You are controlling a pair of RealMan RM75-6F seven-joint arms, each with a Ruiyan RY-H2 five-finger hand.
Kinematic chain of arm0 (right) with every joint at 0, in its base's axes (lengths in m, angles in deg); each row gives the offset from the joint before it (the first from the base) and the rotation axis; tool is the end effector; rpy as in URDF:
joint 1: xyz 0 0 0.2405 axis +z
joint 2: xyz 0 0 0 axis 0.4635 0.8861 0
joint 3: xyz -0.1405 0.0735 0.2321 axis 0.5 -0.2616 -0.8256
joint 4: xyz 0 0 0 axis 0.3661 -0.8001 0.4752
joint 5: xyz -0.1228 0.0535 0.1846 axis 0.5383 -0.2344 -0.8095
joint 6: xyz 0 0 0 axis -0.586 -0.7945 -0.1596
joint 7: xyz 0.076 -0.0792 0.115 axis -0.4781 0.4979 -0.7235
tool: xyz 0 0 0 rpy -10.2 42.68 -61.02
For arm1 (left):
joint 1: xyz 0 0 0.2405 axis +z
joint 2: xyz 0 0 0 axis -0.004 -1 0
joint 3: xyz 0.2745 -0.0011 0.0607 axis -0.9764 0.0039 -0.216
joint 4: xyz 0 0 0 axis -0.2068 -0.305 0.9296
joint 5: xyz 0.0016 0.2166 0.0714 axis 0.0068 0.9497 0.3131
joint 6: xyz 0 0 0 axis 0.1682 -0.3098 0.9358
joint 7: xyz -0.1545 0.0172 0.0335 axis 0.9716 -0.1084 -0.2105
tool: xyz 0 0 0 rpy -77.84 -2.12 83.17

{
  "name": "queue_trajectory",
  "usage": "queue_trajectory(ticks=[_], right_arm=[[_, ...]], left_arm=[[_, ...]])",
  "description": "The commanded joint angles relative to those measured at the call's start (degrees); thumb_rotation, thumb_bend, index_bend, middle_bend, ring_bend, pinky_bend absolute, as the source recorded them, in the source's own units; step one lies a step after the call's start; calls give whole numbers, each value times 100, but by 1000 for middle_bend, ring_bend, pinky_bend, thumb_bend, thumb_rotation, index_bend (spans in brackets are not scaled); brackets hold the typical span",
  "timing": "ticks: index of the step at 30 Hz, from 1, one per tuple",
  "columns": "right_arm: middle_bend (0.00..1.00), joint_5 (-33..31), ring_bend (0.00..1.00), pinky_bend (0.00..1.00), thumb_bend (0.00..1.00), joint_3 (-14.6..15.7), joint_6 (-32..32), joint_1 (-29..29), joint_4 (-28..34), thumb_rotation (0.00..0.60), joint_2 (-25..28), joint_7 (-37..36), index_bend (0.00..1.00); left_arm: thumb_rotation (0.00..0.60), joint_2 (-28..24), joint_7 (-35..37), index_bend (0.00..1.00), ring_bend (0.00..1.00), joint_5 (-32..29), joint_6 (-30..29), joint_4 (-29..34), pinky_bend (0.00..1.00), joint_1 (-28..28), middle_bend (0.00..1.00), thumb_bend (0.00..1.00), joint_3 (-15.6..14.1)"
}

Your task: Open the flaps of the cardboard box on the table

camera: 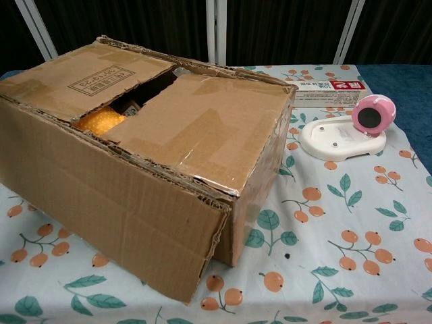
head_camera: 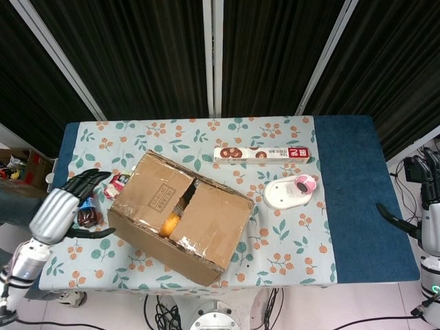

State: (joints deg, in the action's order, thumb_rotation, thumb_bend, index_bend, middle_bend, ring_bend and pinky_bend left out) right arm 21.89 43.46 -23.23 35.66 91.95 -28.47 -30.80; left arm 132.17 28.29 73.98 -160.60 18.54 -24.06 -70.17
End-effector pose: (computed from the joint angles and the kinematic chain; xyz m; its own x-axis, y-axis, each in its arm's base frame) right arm -0.2705 -0.2388 0.2229 0.1672 0.4397 0.8824 -0.9293 -0.2287 0.2900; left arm -0.2085 0.2744 0.1633 0.1943 0.0890 0.9769 0.8725 -0.4709 -0.1306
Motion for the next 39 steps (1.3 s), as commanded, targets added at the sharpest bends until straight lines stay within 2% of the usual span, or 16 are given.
queue_trajectory(ticks=[1,6,8,13,16,22,28,32,35,36,39], right_arm=[[0,-44,0,0,12,-19,-38,-48,35,600,65,-10,0],[0,-137,0,0,13,-45,-98,-141,15,600,190,-107,0],[0,-189,0,0,12,-59,-104,-167,-10,600,222,-175,0],[0,-292,0,0,12,-77,-81,-198,-133,600,230,-357,0],[0,-345,0,0,13,-83,-51,-198,-247,600,190,-473,0],[0,-455,0,0,12,-115,12,-187,-416,600,133,-650,0],[0,-480,0,0,15,-117,52,-181,-516,600,98,-737,0],[0,-516,0,0,17,-137,29,-202,-567,600,91,-824,0],[0,-540,0,0,17,-135,28,-223,-629,600,81,-899,0],[0,-549,0,0,17,-135,28,-229,-651,600,79,-921,0],[0,-579,0,0,16,-138,27,-252,-728,600,74,-1004,0]], left_arm=[[408,561,-511,86,103,-296,704,124,202,-551,133,48,358],[407,1170,-1203,86,96,-1004,1377,100,197,-1060,124,49,744],[411,1309,-1528,85,93,-1307,1652,102,194,-1221,113,49,814],[442,1545,-2549,53,71,-2282,2256,116,183,-1614,66,49,960],[485,1648,-3181,24,58,-2995,2463,187,179,-1849,45,50,1035],[496,2009,-3851,7,51,-3851,2323,342,173,-2125,34,51,1118],[497,2352,-4266,0,50,-4329,2126,317,173,-2426,28,50,1255],[497,2543,-4749,0,51,-4463,1963,204,172,-2616,22,51,1169],[546,2700,-5191,0,49,-4480,1793,57,172,-2720,8,52,1022],[580,2736,-5306,0,47,-4494,1743,21,171,-2744,3,52,991],[600,2827,-5604,0,44,-4488,1535,-58,171,-2787,0,63,923]])
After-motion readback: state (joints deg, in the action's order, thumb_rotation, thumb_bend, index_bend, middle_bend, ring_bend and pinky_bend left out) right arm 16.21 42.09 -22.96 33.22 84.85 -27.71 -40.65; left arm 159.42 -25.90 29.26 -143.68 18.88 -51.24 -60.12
